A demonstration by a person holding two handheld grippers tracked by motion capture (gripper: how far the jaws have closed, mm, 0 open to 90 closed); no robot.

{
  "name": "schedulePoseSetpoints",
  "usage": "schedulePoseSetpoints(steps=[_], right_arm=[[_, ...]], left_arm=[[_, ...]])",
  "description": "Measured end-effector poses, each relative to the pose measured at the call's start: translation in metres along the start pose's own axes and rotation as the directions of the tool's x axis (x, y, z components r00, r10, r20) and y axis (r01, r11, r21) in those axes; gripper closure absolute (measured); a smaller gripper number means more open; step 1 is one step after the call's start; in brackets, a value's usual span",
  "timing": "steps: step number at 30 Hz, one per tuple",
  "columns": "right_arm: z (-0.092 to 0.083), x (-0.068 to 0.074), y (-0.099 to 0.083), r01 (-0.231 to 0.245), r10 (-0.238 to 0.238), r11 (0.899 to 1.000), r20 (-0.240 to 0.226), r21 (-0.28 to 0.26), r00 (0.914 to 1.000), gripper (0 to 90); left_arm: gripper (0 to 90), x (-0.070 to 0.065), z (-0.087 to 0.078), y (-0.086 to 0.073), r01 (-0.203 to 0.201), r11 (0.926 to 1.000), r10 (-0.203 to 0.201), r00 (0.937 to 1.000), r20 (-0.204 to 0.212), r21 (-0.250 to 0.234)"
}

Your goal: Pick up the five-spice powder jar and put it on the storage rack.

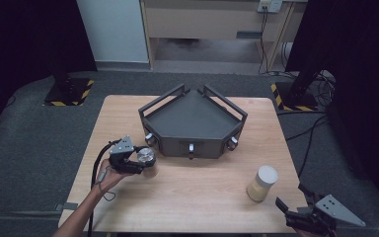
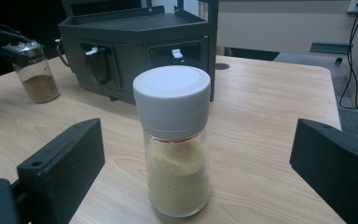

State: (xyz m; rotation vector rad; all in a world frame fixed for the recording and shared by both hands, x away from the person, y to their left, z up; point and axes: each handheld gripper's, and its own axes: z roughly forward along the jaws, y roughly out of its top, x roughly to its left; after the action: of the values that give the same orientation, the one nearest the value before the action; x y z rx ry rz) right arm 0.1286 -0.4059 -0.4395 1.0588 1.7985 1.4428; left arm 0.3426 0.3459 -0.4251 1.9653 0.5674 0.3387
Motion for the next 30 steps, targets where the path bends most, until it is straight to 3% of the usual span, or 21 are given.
schedulePoseSetpoints(steps=[10, 16, 22, 23, 30], right_arm=[[0.001, 0.0, 0.0, 0.0, 0.0, 1.0, -0.004, 0.001, 1.0, 3.5], [0.001, -0.001, 0.0, -0.004, 0.004, 1.0, -0.007, -0.002, 1.0, 2.8], [0.0, -0.002, 0.0, -0.007, 0.007, 1.0, -0.01, -0.001, 0.9999, 2.0], [0.0, -0.002, 0.0, -0.007, 0.007, 1.0, -0.01, -0.001, 0.9999, 2.0], [0.0, -0.002, 0.0, -0.018, 0.018, 1.0, -0.01, 0.0, 0.9998, 1.0]], left_arm=[[33.6, 0.002, -0.01, 0.025, -0.046, 0.9989, 0.046, 0.9968, 0.065, -0.004], [33.6, 0.003, -0.014, 0.043, -0.074, 0.9972, 0.075, 0.9908, 0.113, -0.008], [33.6, 0.008, -0.014, 0.06, -0.095, 0.9954, 0.096, 0.9786, 0.182, -0.014], [33.6, 0.008, -0.014, 0.065, -0.105, 0.9944, 0.105, 0.9743, 0.199, -0.012], [33.6, 0.009, -0.014, 0.083, -0.145, 0.9892, 0.146, 0.9594, 0.241, -0.024]])
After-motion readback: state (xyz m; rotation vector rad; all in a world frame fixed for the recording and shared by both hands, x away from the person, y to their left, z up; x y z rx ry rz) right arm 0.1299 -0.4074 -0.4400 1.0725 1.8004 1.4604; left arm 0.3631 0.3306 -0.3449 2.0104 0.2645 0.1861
